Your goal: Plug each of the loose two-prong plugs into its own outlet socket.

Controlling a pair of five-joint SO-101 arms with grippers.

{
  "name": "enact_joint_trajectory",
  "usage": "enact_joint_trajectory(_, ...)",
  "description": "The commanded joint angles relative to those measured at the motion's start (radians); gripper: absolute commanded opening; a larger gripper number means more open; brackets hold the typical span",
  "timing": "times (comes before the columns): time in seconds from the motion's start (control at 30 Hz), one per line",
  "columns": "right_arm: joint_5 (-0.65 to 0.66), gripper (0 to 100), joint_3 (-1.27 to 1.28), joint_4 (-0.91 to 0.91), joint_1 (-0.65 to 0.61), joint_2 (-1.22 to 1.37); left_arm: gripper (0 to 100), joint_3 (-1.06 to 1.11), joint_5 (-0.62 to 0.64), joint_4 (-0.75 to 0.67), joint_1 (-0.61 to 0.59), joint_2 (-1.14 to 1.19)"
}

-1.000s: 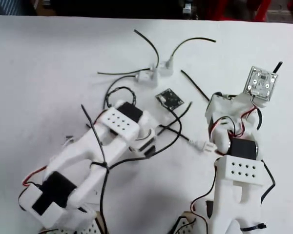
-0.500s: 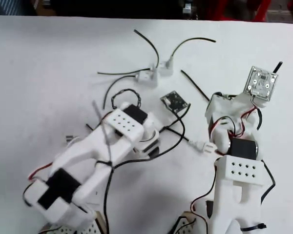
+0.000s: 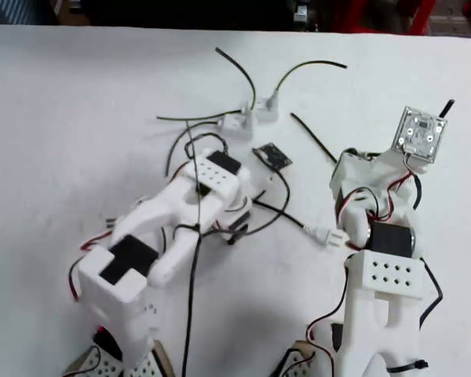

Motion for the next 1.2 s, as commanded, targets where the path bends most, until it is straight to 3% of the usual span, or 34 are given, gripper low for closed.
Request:
enact_joint_trajectory(0.0,0.003,1.7,-0.051,-0.019,0.005,-0.025,11,-0.031,-0.014,0.008,-0.005,-0.03)
enact_joint_trajectory(0.17,0.003,1.7,-0.051,-0.019,0.005,-0.025,2,-0.02,-0.014,0.018,0.018,-0.134)
enact_joint_trajectory(0.43,0.005,1.7,-0.051,-0.019,0.005,-0.025,2,0.078,0.041,0.029,0.145,-0.332)
enact_joint_trajectory(0.63,0.005,1.7,-0.051,-0.019,0.007,-0.025,3,0.112,0.051,-0.017,0.153,-0.321)
enact_joint_trajectory(0.87,0.005,1.7,-0.051,-0.019,0.007,-0.025,21,0.164,0.086,-0.075,0.153,-0.191)
enact_joint_trajectory(1.17,0.005,1.7,-0.051,-0.019,0.005,-0.025,22,0.106,0.06,-0.068,0.042,-0.188)
